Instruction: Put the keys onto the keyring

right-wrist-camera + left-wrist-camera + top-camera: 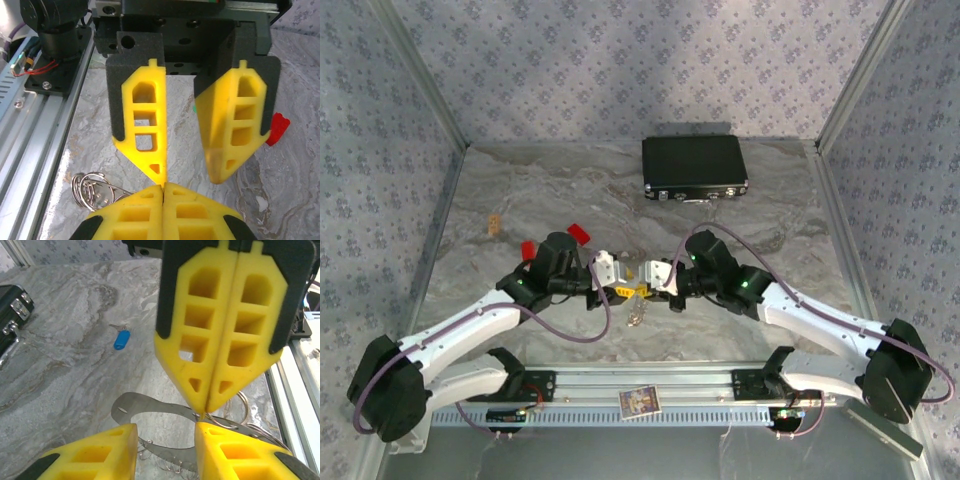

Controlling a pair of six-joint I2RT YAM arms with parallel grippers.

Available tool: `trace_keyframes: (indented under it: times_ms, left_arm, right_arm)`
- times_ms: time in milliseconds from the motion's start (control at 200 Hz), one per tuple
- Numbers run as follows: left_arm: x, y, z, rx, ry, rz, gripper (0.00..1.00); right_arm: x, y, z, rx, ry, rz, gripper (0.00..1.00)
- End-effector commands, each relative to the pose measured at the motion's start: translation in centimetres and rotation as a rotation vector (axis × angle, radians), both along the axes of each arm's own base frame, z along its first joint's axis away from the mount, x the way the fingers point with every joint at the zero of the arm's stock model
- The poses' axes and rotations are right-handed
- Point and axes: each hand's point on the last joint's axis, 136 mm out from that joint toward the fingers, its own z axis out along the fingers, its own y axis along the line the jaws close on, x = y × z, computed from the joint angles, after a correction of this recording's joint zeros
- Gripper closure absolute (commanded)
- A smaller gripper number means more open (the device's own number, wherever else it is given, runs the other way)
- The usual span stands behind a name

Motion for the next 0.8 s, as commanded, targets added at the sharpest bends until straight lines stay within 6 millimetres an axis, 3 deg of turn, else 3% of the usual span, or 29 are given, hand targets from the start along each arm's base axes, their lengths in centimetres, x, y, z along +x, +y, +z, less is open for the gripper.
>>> trace_keyframes:
  times_ms: [0, 635, 800]
  left_arm:
    - [-1.1, 0.1, -0.1, 0.012, -0.006, -0.044, 0.66]
    - [-1.7, -0.3, 0.9, -0.046, 0.005, -0.062, 0.71]
    - [-1.8, -0.5, 1.3, -0.083, 0.015, -0.062, 0.77]
  right_arm:
    - [0.8, 0.3, 2.3, 0.025, -0.080, -0.012, 1.00]
    - [-0.3, 2.0, 3.0, 0.090, -0.054, 0.049, 1.00]
    - [-0.6, 2.5, 2.8, 0.091, -0.044, 0.061, 1.00]
